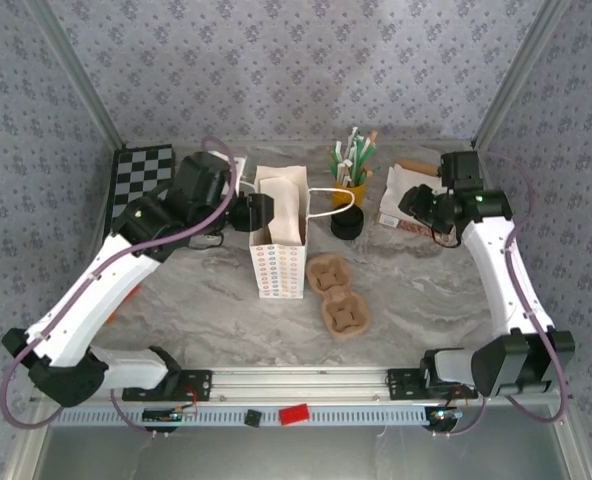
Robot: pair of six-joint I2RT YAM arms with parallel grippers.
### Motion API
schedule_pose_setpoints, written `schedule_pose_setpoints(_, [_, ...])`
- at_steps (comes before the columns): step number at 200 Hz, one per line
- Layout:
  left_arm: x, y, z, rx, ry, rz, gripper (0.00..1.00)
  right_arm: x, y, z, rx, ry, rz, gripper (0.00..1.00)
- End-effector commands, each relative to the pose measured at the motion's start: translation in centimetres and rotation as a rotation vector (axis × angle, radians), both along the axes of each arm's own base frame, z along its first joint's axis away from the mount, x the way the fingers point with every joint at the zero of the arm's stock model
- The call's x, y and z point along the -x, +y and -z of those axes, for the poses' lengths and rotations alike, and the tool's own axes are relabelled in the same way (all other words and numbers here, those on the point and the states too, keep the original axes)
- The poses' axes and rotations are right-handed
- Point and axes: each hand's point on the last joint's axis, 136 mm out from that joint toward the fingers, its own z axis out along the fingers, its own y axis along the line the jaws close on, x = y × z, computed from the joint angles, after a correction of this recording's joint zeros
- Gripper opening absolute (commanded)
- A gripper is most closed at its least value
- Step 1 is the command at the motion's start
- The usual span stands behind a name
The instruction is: Pack the takeout coffee
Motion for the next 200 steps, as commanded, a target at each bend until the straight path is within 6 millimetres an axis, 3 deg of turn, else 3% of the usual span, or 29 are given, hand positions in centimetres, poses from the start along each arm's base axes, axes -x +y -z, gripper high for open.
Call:
schedule_pose_setpoints(1, [-1.2,-0.3,-1.9,-0.008,-0.087,-0.003,0.58,-2.0,0.3,1.3,0.018,-0.028,-0.098,0.53])
schedule_pose_setpoints(49, [-2.3,-0.5,-1.7,-0.038,-0.115,-0.016,0.60,-6.4,-0.2,4.6,0.176,-0.080,-0.304,0.54])
schedule_pose_setpoints(77, [-2.6,0.0,-1.4,-0.067,-0.126,-0.035,0.61,-7.7,1.0,6.8,0.322,-0.061,-0.495,0.55])
schedule_pose_setpoints(122, [-2.7,0.7,-0.9,-0.092,-0.123,-0.047,0.62,-8.7,3.0,10.4,0.476,-0.036,-0.781,0.56])
schedule_pose_setpoints(168, [-3.1,1.9,-0.7,-0.101,-0.124,-0.069,0.64,-10.2,1.8,12.1,0.608,0.043,-0.833,0.55])
schedule_pose_setpoints(200, [-3.5,2.6,-0.4,-0.099,-0.110,-0.085,0.64,-9.9,2.6,13.4,0.623,0.093,-0.929,0.51])
